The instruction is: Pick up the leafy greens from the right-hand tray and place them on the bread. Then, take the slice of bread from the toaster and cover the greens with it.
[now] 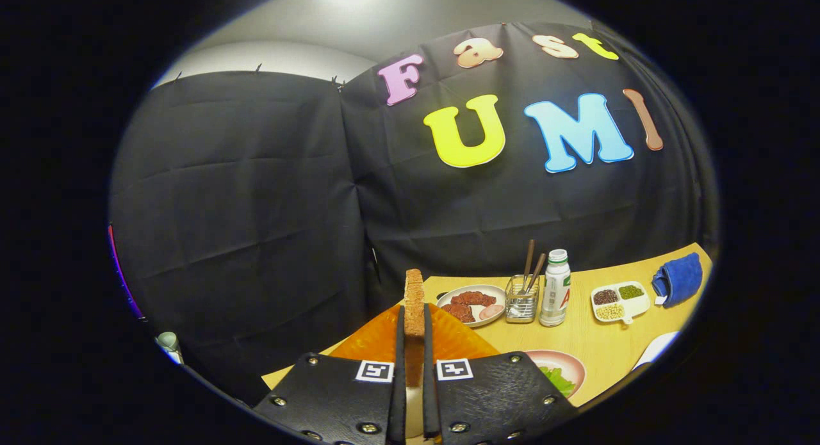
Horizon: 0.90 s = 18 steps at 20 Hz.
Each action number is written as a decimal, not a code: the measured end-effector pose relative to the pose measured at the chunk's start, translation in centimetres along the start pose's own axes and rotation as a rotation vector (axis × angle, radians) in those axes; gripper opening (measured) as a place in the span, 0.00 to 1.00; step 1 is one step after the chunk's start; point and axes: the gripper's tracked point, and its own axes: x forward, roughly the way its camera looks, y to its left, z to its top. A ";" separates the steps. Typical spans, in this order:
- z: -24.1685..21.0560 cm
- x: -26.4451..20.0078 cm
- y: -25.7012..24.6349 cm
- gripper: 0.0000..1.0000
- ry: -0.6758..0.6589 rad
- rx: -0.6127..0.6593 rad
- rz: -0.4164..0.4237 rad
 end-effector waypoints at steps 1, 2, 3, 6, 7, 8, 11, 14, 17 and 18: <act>0.8 -0.6 -1.4 0.10 -0.018 -0.009 -0.029; 1.2 -1.0 -2.5 0.10 -0.029 -0.012 -0.051; 1.4 -1.4 -3.7 0.10 -0.036 -0.021 -0.081; 0.5 -2.6 -8.9 0.10 -0.029 -0.073 -0.214; -0.4 -2.9 -10.3 0.10 -0.014 -0.083 -0.253; -1.4 -3.1 -11.6 0.10 0.005 -0.087 -0.285; -5.0 -3.5 -15.1 0.10 0.084 -0.101 -0.372; -8.3 -3.3 -16.9 0.10 0.148 -0.078 -0.410; -10.0 -3.6 -18.3 0.10 0.171 -0.080 -0.466; -10.3 -3.7 -18.7 0.10 0.168 -0.087 -0.488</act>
